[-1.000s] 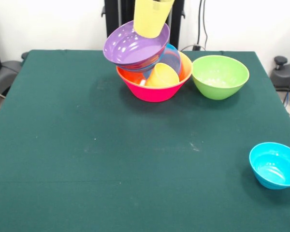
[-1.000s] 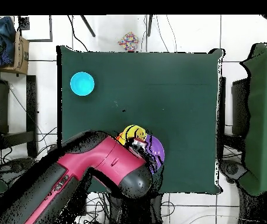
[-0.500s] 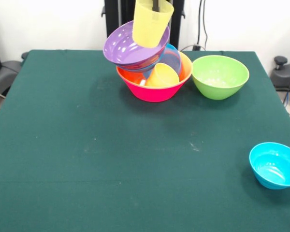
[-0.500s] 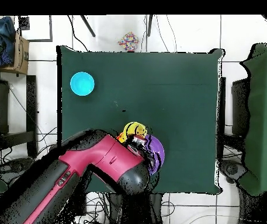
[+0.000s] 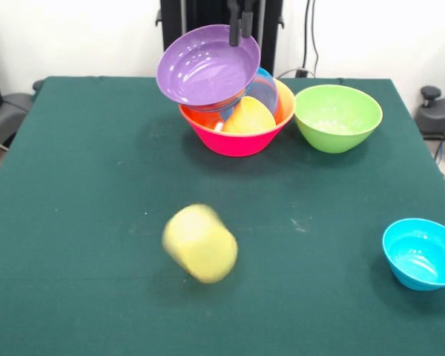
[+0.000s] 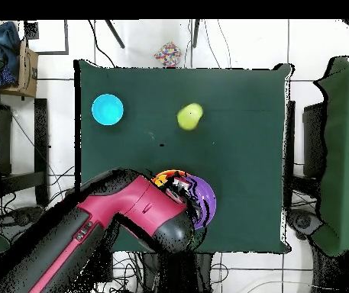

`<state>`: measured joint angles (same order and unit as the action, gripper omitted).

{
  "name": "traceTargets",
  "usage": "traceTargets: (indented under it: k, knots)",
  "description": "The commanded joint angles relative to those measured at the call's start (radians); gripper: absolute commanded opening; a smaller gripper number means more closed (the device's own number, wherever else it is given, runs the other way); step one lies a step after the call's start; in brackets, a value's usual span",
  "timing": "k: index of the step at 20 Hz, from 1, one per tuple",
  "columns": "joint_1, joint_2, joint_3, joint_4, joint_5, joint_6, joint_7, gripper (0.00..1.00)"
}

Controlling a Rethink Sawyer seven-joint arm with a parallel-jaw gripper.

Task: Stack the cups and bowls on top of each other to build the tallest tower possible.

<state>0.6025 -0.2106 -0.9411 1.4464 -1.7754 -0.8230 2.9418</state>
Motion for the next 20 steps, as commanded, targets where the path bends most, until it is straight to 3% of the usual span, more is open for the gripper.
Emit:
traceTargets:
  k: [1,7,20]
  knots:
    - [0.008,0.056,0.182,-0.021,0.02,0.087,-0.095,1.0]
    - [0.006,0.057,0.178,-0.02,0.015,0.082,-0.094,1.0]
    - [0.011,0.074,0.165,-0.068,-0.008,0.028,0.007,1.0]
